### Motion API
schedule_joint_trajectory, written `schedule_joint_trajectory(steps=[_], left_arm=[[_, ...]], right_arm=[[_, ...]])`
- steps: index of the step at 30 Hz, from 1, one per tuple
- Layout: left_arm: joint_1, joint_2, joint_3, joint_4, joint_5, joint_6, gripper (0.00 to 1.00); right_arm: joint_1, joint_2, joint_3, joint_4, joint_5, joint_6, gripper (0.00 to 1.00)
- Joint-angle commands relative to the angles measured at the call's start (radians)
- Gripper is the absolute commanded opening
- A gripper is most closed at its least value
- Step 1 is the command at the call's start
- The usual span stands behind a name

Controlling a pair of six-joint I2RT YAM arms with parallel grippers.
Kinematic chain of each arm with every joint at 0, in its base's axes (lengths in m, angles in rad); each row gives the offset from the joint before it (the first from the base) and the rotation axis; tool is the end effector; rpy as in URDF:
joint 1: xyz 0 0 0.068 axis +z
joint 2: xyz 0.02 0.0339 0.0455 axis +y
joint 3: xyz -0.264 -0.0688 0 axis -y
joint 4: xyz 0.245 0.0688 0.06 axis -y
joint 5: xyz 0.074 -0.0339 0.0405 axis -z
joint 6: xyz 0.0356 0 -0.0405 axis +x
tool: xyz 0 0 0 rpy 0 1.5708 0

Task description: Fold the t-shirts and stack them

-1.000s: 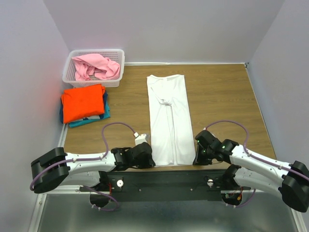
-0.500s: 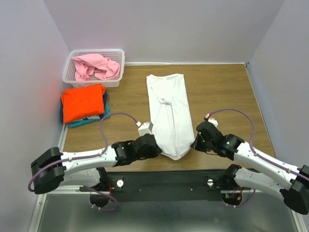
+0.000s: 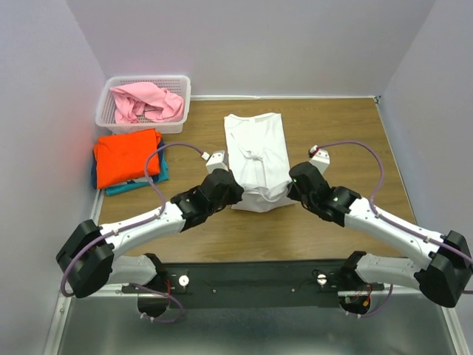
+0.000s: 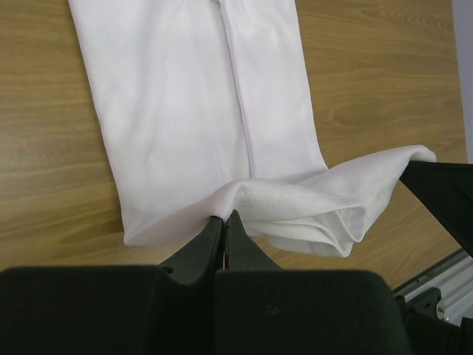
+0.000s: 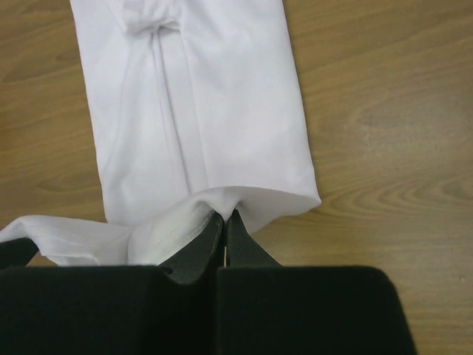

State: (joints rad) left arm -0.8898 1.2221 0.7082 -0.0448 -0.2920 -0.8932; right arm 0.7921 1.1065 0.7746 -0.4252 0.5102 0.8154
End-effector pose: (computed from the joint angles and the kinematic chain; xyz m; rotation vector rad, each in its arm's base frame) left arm 0.1744 -0.1989 0.2361 -0.1821 2.1886 -0.7415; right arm 0.1734 0.1510 0.2543 0.2746 2.2116 0.2862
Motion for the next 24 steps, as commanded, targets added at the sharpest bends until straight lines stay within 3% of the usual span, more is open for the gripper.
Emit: schedule_joint_trajectory(steps=[1,12,24], left_arm=[[0.043,0.040,0.042,0.040,-0.006,0.085,0.00],[0.183,0.241,0.192,0.088,0.090,0.188,0.00],[0.268,0.407,0.321,0.089,0.157,0.246,0.00]], right_arm=[[-0.039,0.077,0.075,0.095,0.083,-0.044,0.04],[-0.189,0.263,0.181,0.216,-0.096,-0.117,0.03],[-0.267,0.467,0.310,0.238,-0.174,-0.168,0.02]])
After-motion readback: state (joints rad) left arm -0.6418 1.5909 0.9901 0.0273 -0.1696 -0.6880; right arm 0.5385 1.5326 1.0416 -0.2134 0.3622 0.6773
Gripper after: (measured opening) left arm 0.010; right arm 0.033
